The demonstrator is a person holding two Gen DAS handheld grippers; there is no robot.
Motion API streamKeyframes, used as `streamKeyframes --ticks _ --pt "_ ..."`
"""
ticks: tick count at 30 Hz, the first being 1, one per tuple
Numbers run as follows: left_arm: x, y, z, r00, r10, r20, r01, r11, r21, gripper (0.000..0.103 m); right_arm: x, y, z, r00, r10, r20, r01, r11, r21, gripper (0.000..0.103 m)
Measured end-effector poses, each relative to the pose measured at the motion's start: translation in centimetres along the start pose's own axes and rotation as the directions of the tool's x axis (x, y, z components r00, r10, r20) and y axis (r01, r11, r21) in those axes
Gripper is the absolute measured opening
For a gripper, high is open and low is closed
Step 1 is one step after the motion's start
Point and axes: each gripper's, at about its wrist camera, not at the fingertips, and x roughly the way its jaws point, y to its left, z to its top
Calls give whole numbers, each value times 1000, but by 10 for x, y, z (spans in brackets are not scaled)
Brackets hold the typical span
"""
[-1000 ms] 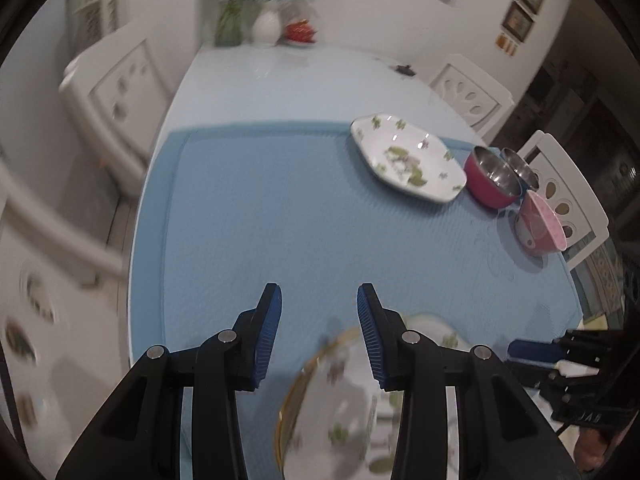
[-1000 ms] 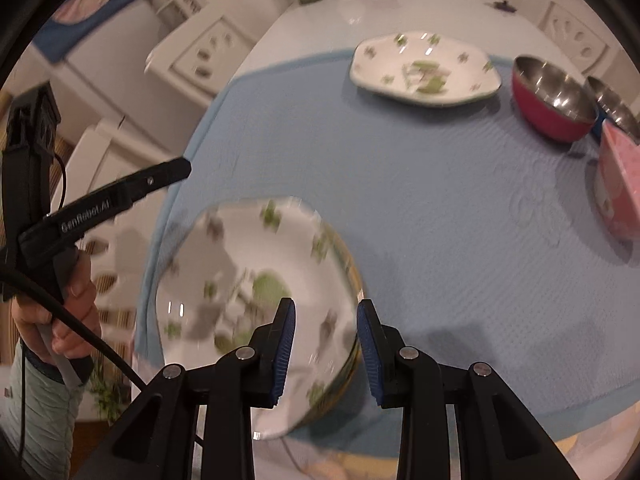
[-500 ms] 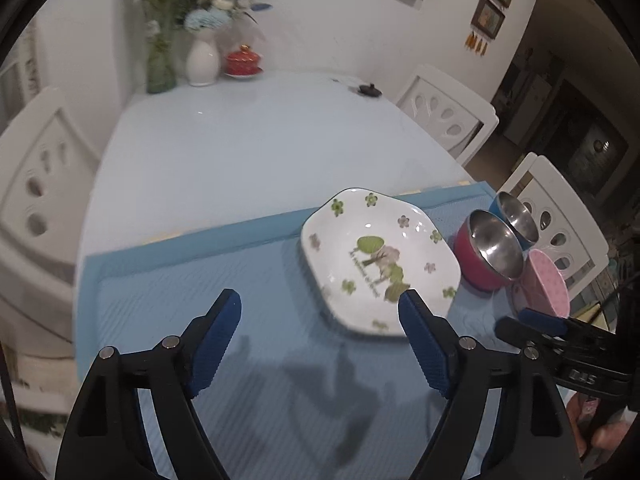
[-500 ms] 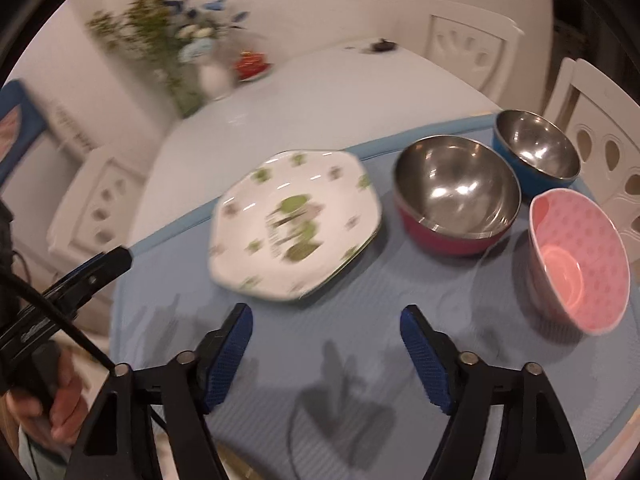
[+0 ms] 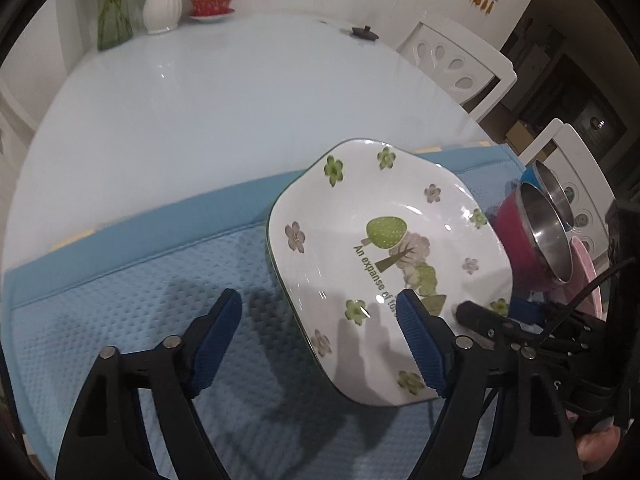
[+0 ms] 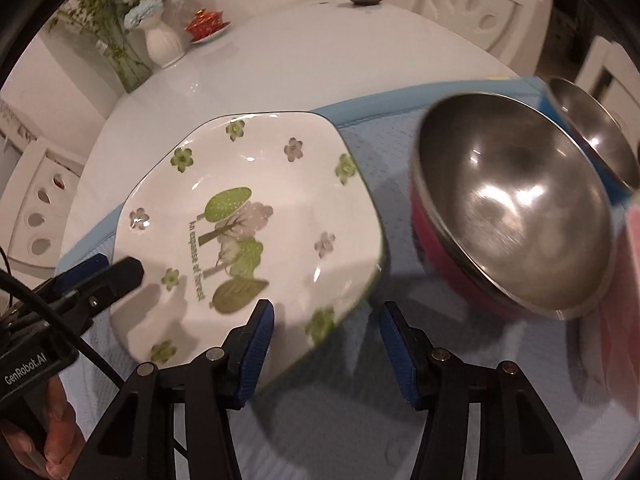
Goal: Organize plates and bowls
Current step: 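Grasp the second hexagonal plate rim with both grippers and lift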
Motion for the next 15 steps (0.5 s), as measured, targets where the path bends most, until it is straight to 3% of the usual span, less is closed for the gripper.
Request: streamKeyframes --ticks 3,6,11,15 --pt "5 6 -1 1000 -13 -11 13 1000 -5 64 5 8 7 1000 -8 -2 8 999 -39 42" --pt "4 14 -2 1000 -16 -13 16 1000 -15 58 3 19 8 999 -28 -16 27 999 -34 42" --pt "-2 28 -1 1000 6 8 -6 1000 -29 42 -4 51 -2 999 23 -29 -25 997 -71 42" --pt "-4 37 2 1000 -8 1 8 999 -50 41 -1 54 -5 997 57 -57 -59 998 -38 42"
